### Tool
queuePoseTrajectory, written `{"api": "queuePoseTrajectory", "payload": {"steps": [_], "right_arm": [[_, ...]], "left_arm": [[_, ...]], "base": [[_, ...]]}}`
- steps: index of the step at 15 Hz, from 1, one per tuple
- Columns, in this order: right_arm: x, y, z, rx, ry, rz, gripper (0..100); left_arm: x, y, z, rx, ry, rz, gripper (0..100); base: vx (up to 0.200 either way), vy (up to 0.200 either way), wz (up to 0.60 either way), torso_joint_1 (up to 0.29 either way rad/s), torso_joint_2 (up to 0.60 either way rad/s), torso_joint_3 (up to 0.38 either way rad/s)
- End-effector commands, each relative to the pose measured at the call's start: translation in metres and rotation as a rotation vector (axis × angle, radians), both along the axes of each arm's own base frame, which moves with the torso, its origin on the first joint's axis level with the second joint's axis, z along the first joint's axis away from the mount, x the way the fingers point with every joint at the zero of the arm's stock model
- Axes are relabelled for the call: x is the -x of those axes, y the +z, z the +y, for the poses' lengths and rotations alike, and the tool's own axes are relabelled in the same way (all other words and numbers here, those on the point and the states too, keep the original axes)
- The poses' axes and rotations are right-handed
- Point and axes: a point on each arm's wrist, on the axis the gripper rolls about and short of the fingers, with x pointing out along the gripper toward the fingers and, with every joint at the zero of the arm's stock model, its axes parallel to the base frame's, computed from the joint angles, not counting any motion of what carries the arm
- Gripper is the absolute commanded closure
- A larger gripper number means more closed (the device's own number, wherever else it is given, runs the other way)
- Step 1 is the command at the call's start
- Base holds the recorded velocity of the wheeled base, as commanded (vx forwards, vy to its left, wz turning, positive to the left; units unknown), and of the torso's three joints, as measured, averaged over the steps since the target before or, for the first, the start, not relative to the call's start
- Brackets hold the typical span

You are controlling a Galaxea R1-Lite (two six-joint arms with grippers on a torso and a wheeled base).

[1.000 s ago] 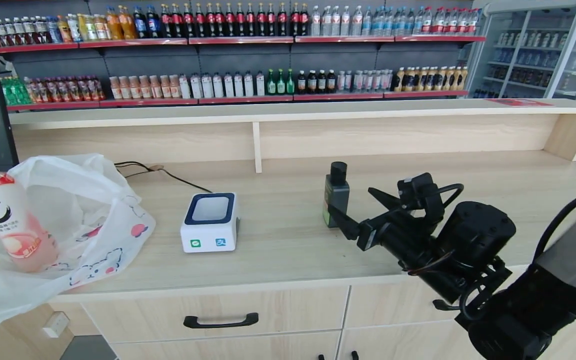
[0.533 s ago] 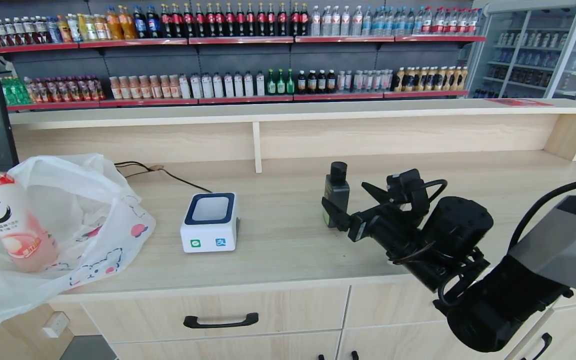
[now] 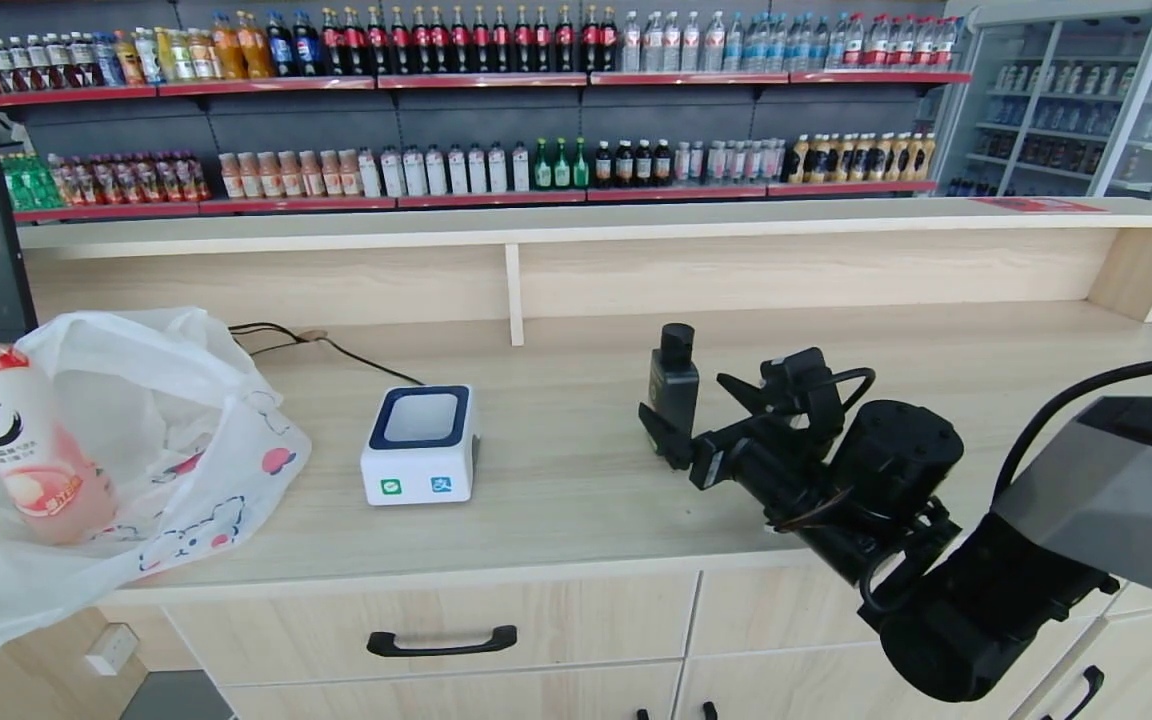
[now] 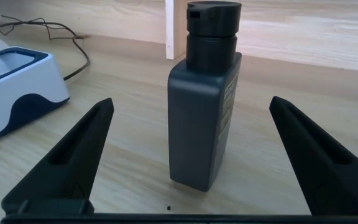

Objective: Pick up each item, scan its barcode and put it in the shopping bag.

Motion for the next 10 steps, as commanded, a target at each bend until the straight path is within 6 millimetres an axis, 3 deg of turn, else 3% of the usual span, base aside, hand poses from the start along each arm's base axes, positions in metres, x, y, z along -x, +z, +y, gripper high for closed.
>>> {"api": "queuePoseTrajectory", "payload": {"steps": [1, 10], "right_arm": [[-0.0029, -0.0043, 0.0017, 0.004, -0.003, 0.005, 0], [-0.0121, -0.0045, 0.0013, -0.012, -0.053, -0.005, 0]], "left_arm": [[0.0, 0.0, 0.0, 0.001, 0.0, 0.0, 0], [0.0, 0.0, 0.0, 0.001, 0.0, 0.0, 0]], "base": [[0.0, 0.0, 0.0, 0.0, 0.0, 0.0], [0.0, 0.0, 0.0, 0.0, 0.0, 0.0]]}}
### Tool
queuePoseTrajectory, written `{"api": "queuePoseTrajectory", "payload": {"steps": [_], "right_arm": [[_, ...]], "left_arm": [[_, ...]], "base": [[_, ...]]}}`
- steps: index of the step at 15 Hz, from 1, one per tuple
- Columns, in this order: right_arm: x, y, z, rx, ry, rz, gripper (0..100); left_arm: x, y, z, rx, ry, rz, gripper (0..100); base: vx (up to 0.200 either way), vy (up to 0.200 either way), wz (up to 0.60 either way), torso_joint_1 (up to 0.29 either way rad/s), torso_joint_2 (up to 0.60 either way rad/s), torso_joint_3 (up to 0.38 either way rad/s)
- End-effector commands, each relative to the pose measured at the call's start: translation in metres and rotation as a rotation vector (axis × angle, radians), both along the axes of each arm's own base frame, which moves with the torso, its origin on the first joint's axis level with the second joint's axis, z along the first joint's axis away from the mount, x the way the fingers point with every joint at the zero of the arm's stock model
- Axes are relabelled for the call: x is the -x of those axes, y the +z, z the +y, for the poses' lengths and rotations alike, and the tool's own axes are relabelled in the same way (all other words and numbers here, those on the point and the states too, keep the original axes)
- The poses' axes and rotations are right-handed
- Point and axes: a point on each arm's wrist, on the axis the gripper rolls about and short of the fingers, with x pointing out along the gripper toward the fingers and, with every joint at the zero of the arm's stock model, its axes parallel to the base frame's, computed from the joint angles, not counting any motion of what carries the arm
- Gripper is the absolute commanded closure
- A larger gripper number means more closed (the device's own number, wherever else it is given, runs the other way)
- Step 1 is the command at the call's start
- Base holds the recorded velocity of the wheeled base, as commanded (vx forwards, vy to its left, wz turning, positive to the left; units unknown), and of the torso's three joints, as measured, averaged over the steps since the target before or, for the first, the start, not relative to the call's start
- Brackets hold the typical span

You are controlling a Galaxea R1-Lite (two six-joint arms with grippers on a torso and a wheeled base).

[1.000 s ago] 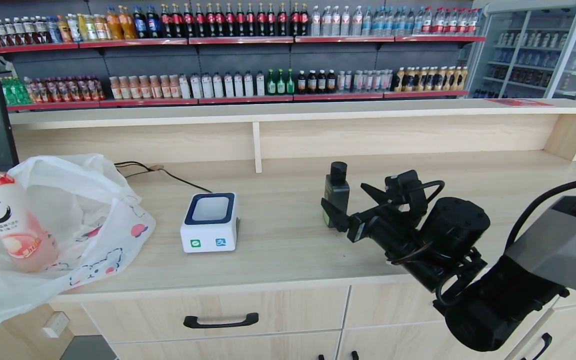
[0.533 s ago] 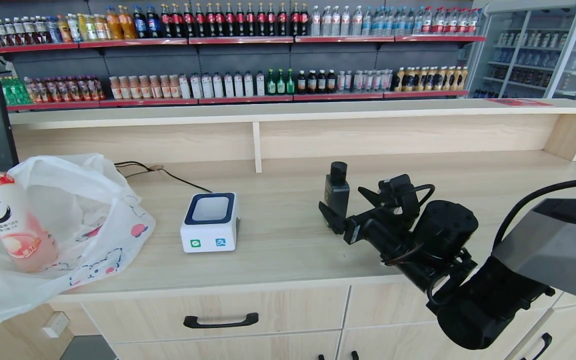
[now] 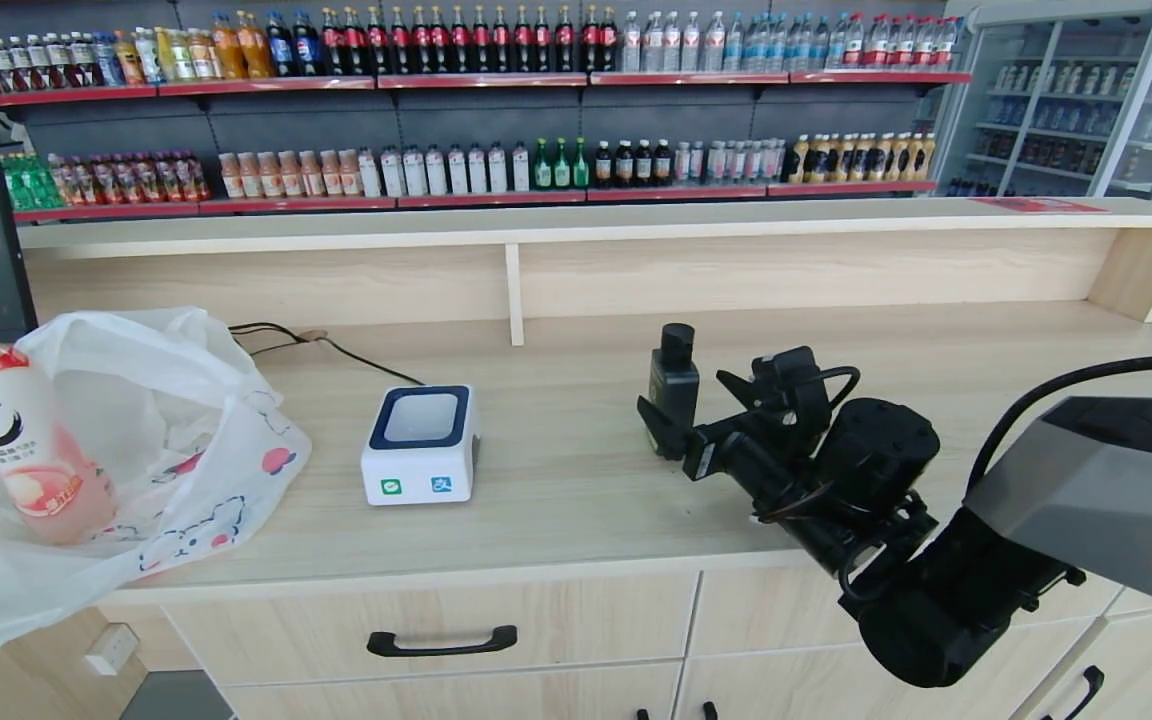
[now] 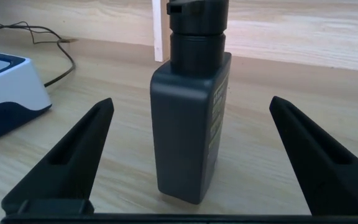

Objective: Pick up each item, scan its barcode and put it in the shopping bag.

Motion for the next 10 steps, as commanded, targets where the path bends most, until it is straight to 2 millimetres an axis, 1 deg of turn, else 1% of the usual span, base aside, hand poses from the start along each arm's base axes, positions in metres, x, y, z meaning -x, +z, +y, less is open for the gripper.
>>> {"api": "queuePoseTrajectory", "payload": {"steps": [1, 3, 10], "right_arm": [[-0.0005, 0.0001, -0.0025, 0.001, -0.006, 0.0, 0], [-0.0002, 0.0001, -0.002, 0.001, -0.005, 0.0, 0], [-0.0007, -0.0011, -0.0024, 0.002, -0.006, 0.003, 0]], "left_arm": [[0.0, 0.0, 0.0, 0.001, 0.0, 0.0, 0], [0.0, 0.0001, 0.0, -0.001, 0.0, -0.002, 0], [0.0, 0.0001, 0.0, -0.001, 0.0, -0.002, 0]], "base": [[0.0, 0.0, 0.0, 0.0, 0.0, 0.0], [0.2, 0.0, 0.0, 0.002, 0.0, 0.007], [0.0, 0.0, 0.0, 0.0, 0.0, 0.0]]}}
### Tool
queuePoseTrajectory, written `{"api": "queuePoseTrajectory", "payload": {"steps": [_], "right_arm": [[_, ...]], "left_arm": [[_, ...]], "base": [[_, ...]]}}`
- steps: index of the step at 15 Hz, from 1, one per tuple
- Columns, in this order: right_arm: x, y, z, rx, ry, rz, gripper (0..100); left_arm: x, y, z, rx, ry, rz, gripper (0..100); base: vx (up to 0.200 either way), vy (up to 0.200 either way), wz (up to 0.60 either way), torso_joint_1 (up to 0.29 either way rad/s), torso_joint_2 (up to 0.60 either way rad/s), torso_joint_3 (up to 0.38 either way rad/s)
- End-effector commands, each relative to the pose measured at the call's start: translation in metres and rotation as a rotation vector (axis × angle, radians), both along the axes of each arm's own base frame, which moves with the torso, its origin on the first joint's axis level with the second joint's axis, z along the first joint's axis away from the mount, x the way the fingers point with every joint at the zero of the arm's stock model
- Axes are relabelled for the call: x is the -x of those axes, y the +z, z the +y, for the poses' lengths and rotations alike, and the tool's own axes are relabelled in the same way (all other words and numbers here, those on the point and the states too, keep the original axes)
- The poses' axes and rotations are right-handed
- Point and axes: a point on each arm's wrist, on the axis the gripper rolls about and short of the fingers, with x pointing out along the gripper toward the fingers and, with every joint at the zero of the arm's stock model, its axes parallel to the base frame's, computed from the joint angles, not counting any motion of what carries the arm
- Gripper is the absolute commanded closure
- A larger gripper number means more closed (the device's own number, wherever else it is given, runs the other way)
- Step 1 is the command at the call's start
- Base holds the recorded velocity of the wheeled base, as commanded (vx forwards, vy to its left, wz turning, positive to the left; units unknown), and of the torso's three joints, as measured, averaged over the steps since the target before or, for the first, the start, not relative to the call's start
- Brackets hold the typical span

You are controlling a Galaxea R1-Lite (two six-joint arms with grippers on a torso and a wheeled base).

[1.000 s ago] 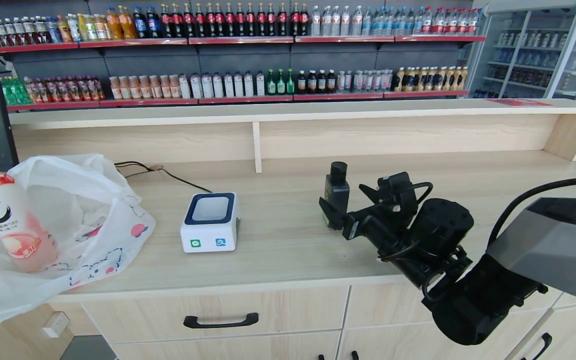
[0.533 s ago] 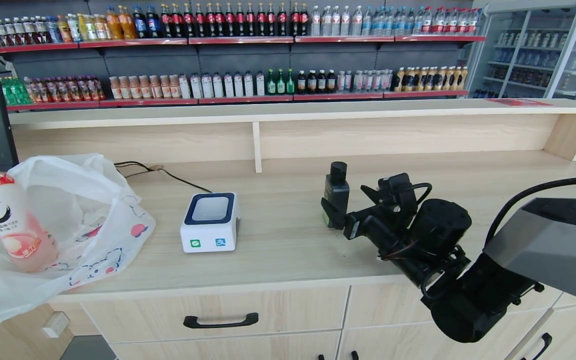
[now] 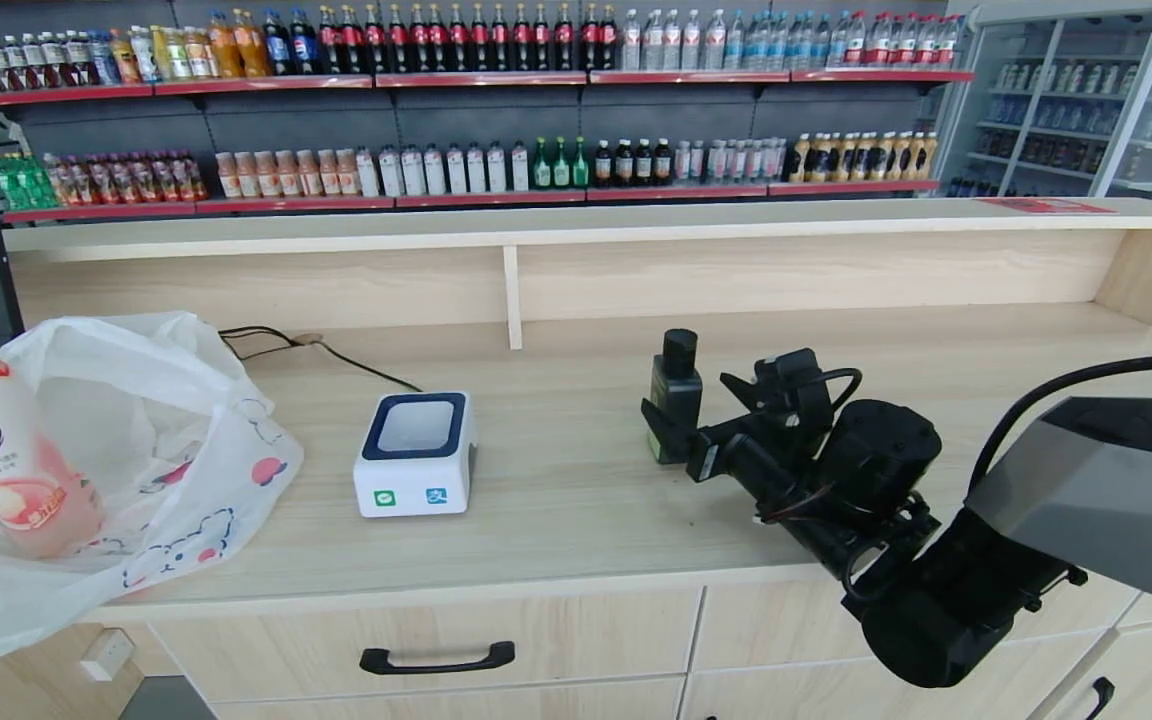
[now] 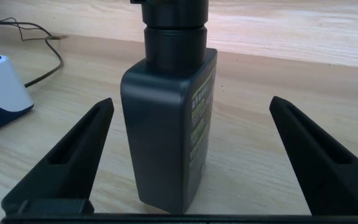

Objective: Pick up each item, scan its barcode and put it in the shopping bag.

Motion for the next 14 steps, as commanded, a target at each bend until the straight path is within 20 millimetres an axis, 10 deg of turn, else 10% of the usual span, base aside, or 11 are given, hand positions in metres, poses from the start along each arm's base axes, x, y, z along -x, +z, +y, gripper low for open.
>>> {"api": "queuePoseTrajectory", "payload": {"steps": [1, 14], "right_arm": [[-0.001, 0.001, 0.0, -0.002, 0.0, -0.004, 0], [-0.001, 0.001, -0.013, 0.002, -0.034, 0.007, 0]], "left_arm": [[0.0, 0.0, 0.0, 0.0, 0.001, -0.001, 0], [0.0, 0.0, 0.0, 0.002, 0.001, 0.0, 0]], "base": [[0.0, 0.0, 0.0, 0.0, 0.0, 0.0], [0.0, 0.0, 0.0, 0.0, 0.0, 0.0]]}}
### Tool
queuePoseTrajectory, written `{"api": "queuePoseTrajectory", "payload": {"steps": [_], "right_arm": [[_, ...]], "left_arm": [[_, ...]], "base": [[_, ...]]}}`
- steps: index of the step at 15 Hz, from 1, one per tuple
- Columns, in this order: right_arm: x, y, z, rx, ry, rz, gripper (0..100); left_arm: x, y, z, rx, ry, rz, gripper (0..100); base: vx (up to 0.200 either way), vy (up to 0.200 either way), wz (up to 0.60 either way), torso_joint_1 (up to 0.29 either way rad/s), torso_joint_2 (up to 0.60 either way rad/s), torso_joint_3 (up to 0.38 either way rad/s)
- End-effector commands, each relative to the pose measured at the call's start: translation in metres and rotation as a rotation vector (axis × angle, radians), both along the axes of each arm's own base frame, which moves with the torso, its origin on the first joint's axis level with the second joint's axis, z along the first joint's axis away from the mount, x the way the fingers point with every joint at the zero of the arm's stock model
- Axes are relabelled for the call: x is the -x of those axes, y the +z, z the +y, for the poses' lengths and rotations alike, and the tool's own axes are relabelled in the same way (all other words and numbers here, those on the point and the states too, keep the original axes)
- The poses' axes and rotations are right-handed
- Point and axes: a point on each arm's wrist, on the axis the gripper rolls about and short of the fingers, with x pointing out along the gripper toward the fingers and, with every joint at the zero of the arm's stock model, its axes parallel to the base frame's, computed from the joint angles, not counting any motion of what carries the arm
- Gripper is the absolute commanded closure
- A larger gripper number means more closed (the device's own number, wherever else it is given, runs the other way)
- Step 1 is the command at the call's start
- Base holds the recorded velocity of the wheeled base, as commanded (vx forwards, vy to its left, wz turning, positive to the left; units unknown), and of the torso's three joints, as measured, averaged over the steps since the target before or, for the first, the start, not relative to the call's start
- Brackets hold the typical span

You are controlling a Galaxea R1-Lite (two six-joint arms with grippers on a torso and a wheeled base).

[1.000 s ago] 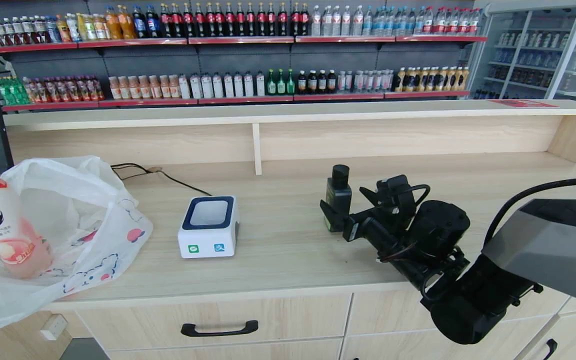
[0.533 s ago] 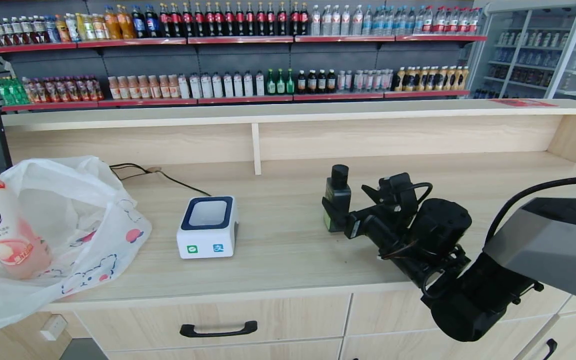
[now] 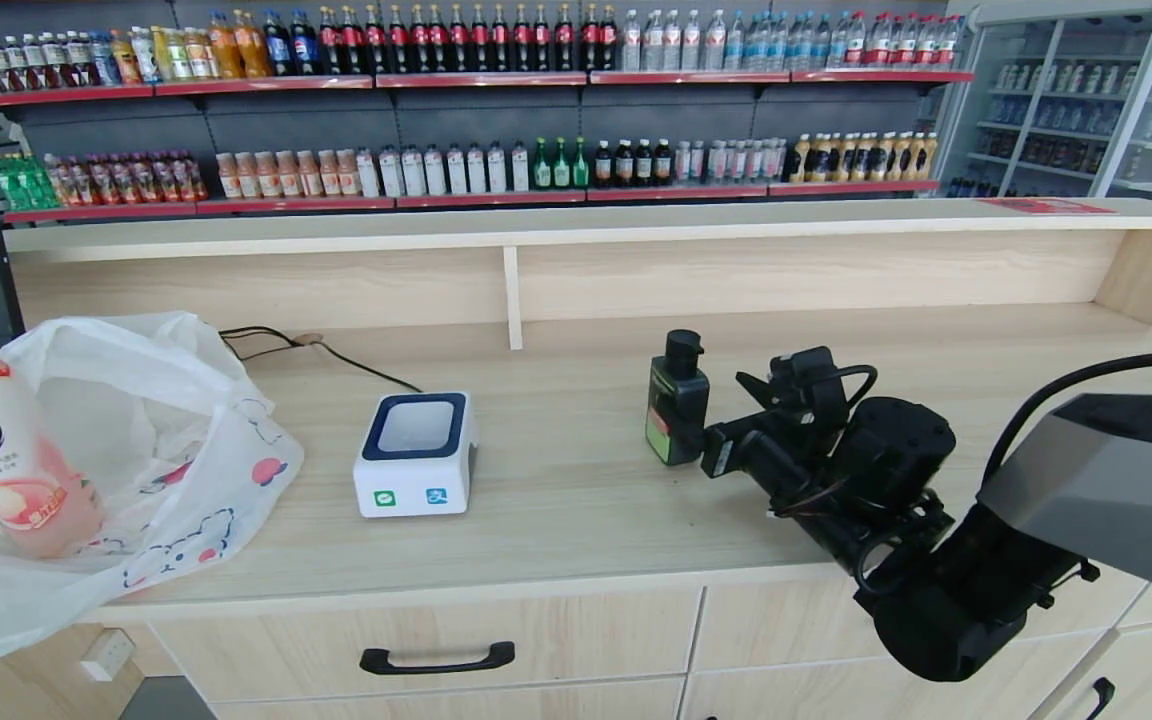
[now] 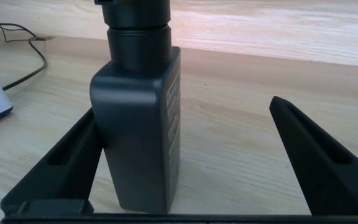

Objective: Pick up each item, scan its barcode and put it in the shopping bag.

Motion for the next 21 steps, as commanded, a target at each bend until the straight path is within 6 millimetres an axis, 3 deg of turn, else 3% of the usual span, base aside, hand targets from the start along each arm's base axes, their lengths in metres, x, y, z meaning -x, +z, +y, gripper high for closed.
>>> {"api": "queuePoseTrajectory", "payload": {"steps": [1, 21], "right_arm": [[0.003, 0.003, -0.003, 0.0, -0.002, -0.001, 0], [0.016, 0.014, -0.041, 0.009, -0.086, 0.013, 0]], "left_arm": [[0.0, 0.0, 0.0, 0.001, 0.0, -0.001, 0], [0.0, 0.0, 0.0, 0.001, 0.0, -0.001, 0]], "base": [[0.0, 0.0, 0.0, 0.0, 0.0, 0.0], [0.0, 0.0, 0.0, 0.0, 0.0, 0.0]]}}
